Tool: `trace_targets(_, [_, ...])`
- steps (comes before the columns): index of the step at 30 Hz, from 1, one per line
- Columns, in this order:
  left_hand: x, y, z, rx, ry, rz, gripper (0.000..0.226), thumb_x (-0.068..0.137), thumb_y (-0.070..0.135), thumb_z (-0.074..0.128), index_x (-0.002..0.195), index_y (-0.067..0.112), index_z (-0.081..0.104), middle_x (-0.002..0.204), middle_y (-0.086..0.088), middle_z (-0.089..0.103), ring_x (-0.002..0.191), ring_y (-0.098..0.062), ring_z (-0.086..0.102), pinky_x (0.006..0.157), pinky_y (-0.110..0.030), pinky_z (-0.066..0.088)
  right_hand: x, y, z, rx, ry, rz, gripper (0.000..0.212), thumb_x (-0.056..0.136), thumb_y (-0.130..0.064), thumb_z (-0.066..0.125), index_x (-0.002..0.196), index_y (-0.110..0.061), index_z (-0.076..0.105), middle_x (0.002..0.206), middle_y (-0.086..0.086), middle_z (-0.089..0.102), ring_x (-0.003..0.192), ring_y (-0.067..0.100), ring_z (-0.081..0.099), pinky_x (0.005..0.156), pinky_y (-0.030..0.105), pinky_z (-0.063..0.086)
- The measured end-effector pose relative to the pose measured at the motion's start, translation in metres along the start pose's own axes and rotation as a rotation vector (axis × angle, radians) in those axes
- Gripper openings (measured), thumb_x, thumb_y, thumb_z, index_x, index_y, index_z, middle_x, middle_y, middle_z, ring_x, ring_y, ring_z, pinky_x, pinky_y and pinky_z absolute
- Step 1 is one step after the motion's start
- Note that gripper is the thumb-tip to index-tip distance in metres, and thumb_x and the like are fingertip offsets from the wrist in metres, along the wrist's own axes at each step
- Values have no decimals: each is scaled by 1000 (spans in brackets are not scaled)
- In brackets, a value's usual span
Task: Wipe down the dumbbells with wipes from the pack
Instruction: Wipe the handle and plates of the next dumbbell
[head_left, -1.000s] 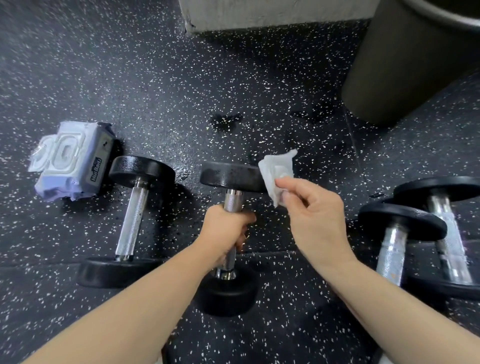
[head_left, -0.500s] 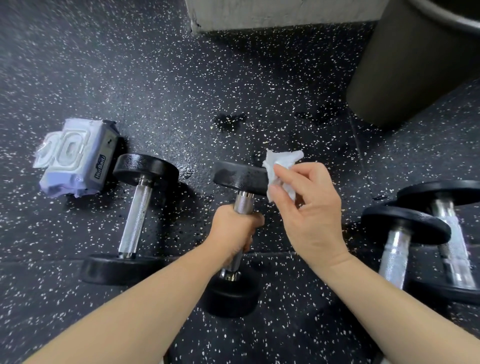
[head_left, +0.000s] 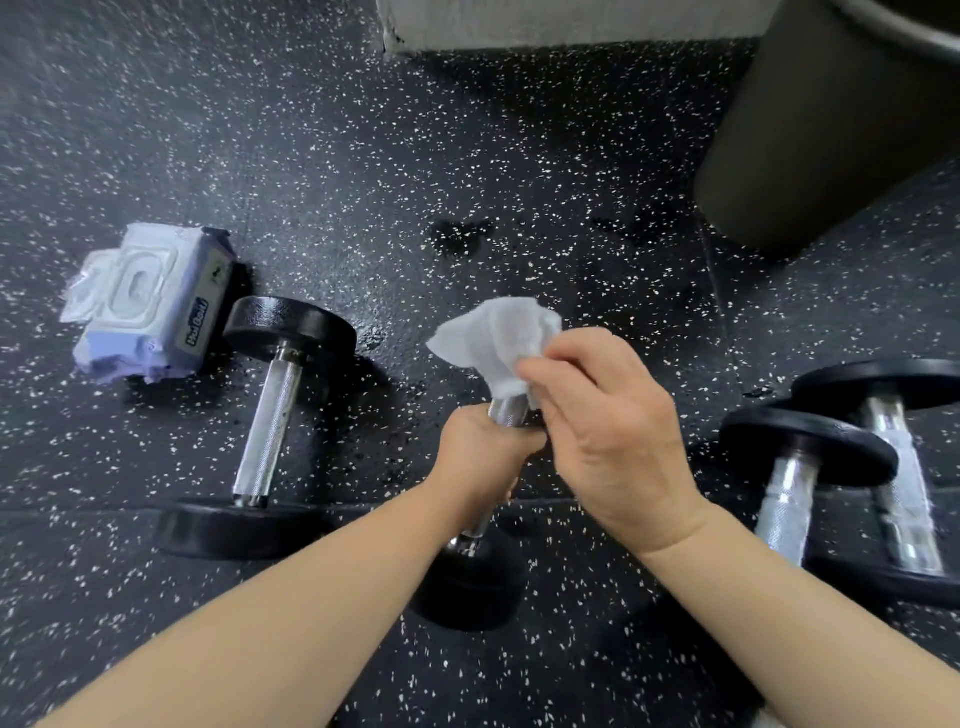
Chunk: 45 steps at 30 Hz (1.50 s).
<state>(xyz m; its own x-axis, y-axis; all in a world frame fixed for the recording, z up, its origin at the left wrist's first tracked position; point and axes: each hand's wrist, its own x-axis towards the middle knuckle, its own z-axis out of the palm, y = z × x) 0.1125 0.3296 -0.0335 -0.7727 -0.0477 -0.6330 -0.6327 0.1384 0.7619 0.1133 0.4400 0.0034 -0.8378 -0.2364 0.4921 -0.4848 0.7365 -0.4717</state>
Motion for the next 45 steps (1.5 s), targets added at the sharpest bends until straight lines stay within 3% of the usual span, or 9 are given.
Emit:
trace_targets(8, [1, -2, -4, 17, 55, 36, 20, 57, 19, 62, 58, 13, 43, 44, -3, 37, 42, -18, 32, 45, -28, 31, 16, 4, 3, -1, 42, -118, 19, 85, 4, 60, 100, 5, 72, 96, 16, 68, 85, 32, 59, 73, 40, 53])
trace_targets(14, [0, -4, -6, 181, 58, 86, 19, 76, 3, 56, 63, 9, 44, 55, -11, 42, 56, -20, 40, 42, -27, 32, 55, -15, 28, -26, -278, -194, 27, 70, 4, 36, 68, -5, 62, 76, 7, 64, 77, 32, 61, 58, 37, 52])
trace_targets(17, [-3, -2, -4, 156, 51, 64, 15, 69, 10, 57, 63, 10, 44, 54, -11, 40, 56, -23, 36, 45, -30, 31, 58, -15, 24, 50, -363, -159, 24, 62, 10, 47, 69, -5, 64, 79, 7, 66, 82, 30, 64, 58, 36, 55])
trace_targets(23, [-4, -6, -2, 107, 36, 67, 24, 76, 7, 59, 57, 10, 45, 45, -4, 38, 47, -19, 34, 43, -26, 28, 20, -2, -16, 123, -217, -127, 36, 70, 12, 62, 103, 1, 73, 117, 13, 69, 117, 30, 61, 101, 32, 45])
trace_targets(28, [-6, -9, -5, 111, 23, 79, 32, 77, 10, 62, 55, 13, 39, 45, -3, 36, 42, -17, 27, 38, -22, 24, 48, -7, -14, 25, -437, -190, 23, 73, 3, 65, 93, -6, 74, 107, 8, 72, 113, 30, 64, 86, 38, 57])
trace_targets(31, [-5, -11, -4, 136, 39, 73, 24, 65, 19, 65, 60, 13, 42, 50, -4, 33, 52, -19, 29, 47, -33, 29, 83, -12, -10, 36, -739, -27, 23, 87, -9, 53, 94, -18, 73, 88, -2, 68, 91, 24, 63, 79, 36, 52])
trace_targets(36, [-6, -15, 3, 238, -8, 71, 30, 55, 23, 61, 48, 18, 31, 46, 6, 28, 49, -18, 23, 45, -29, 22, 112, -6, -4, 156, -947, 269, 26, 86, -7, 55, 87, -22, 76, 62, -15, 56, 61, 1, 49, 56, 17, 40])
trace_targets(42, [-11, -22, 9, 351, -68, 193, 24, 54, 27, 55, 47, 21, 33, 45, 8, 29, 51, -18, 26, 49, -30, 27, 108, 17, 7, 227, -1095, 499, 12, 84, -9, 58, 73, -10, 63, 63, 1, 48, 58, 16, 40, 54, 28, 36])
trace_targets(45, [-15, -23, 8, 343, -111, 209, 23, 55, 26, 54, 46, 21, 34, 45, 7, 31, 52, -18, 28, 50, -31, 28, 99, 28, 6, 340, -1055, 696, 31, 76, -5, 56, 53, -17, 40, 50, -3, 35, 50, 17, 28, 48, 27, 26])
